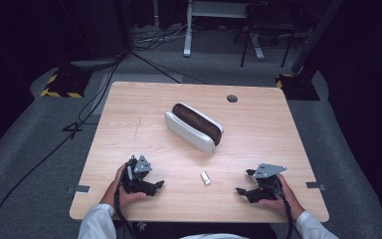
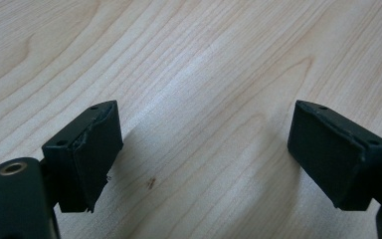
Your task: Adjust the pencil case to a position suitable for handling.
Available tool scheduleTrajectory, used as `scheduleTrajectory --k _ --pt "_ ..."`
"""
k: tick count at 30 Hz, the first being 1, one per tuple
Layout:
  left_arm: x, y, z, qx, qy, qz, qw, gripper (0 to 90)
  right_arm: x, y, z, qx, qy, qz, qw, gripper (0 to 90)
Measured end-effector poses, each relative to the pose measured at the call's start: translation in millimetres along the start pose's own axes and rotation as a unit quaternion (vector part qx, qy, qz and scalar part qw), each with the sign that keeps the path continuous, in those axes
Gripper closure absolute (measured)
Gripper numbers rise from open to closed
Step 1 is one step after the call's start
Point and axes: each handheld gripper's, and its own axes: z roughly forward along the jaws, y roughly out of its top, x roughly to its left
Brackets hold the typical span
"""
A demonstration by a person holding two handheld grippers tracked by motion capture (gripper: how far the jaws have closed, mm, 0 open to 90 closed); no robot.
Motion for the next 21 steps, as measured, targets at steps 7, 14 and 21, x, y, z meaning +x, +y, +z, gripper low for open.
scheduleTrajectory --k 7,14,21 --pt "0.1 -0.3 -0.2 -0.001 0.001 0.002 1.0000 14.4 25.7 28.2 27.6 0.002 0.026 -0.021 0.9994 25.9" --pt "0.3 -0.6 -1.0 0.001 0.001 0.003 1.0000 14.6 43.5 54.7 53.9 0.001 0.033 -0.030 0.9990 32.3" --pt "4.7 -1.6 -1.7 -0.001 -0.001 0.003 1.0000 14.6 48.3 66.6 64.6 -0.007 0.028 -0.025 0.9993 56.6"
